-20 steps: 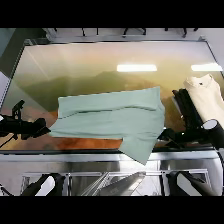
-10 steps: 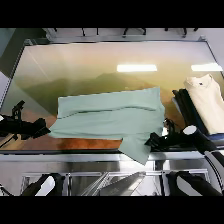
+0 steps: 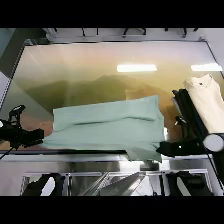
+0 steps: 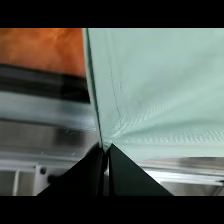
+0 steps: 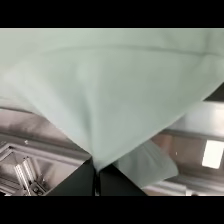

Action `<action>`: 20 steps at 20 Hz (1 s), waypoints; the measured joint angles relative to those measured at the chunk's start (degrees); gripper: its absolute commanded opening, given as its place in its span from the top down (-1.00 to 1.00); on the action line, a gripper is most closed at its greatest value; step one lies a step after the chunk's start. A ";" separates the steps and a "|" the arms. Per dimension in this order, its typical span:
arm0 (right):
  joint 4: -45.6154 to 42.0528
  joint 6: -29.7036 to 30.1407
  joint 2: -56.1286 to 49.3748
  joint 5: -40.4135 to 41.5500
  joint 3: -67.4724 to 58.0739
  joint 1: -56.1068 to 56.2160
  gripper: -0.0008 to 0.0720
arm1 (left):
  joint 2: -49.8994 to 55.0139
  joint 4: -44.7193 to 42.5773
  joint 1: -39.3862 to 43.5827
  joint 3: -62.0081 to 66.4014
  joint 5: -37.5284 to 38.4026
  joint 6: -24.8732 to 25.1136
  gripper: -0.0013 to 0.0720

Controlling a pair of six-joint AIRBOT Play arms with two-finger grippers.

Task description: Fold the shirts.

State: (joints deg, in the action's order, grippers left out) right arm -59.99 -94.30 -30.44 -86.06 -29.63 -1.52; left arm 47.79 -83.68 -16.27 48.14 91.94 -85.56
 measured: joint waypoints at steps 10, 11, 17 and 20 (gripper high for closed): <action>0.00 3.15 -18.60 8.63 -18.71 0.52 0.92 | 14.10 -4.42 3.17 3.93 -5.09 -1.40 0.93; 0.11 4.39 -23.28 10.29 -22.14 0.90 0.92 | 17.44 -4.44 3.19 6.16 -5.95 -1.36 0.93; 0.57 7.41 -48.85 16.61 -43.30 5.14 0.92 | 33.94 -1.79 3.61 20.59 -9.11 -0.17 0.93; 0.48 7.06 -55.74 17.75 -47.60 5.77 0.92 | 40.19 -0.26 4.46 25.68 -9.35 0.57 0.93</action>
State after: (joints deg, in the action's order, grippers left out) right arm -59.51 -87.24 -86.17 -68.31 -77.23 4.25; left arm 87.99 -83.94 -11.81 73.82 82.59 -84.99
